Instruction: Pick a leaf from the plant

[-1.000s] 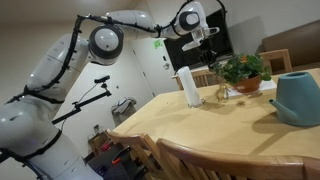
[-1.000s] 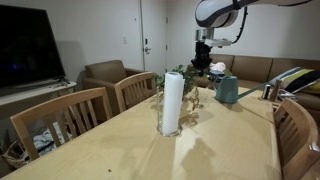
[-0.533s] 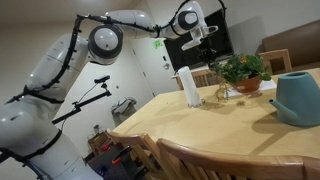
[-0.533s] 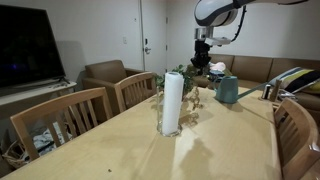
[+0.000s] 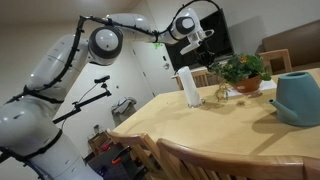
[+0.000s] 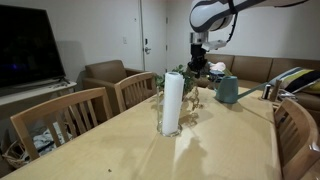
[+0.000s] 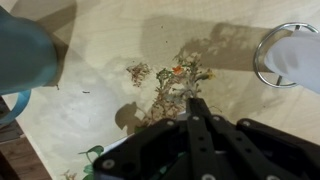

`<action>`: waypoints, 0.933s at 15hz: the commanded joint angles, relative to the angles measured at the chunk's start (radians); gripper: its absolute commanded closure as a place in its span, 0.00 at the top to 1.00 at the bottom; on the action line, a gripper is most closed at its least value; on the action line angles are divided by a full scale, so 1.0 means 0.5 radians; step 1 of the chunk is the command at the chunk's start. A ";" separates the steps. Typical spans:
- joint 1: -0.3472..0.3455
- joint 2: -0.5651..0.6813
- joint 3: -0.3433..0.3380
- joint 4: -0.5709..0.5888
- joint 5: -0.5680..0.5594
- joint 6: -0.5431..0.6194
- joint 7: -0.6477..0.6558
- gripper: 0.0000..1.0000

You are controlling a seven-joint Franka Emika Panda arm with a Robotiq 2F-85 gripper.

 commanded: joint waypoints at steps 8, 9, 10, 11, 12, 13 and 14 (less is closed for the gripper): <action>0.092 -0.347 -0.006 -0.775 -0.202 0.574 -0.018 0.00; 0.097 -0.383 -0.006 -0.856 -0.222 0.639 -0.016 0.00; 0.107 -0.422 -0.009 -0.940 -0.244 0.700 -0.008 0.00; 0.115 -0.464 -0.009 -1.028 -0.268 0.757 -0.005 0.00; 0.124 -0.503 -0.014 -1.114 -0.293 0.818 0.007 0.00; 0.130 -0.548 -0.015 -1.202 -0.310 0.873 0.015 0.00; 0.132 -0.587 -0.013 -1.277 -0.322 0.920 0.019 0.00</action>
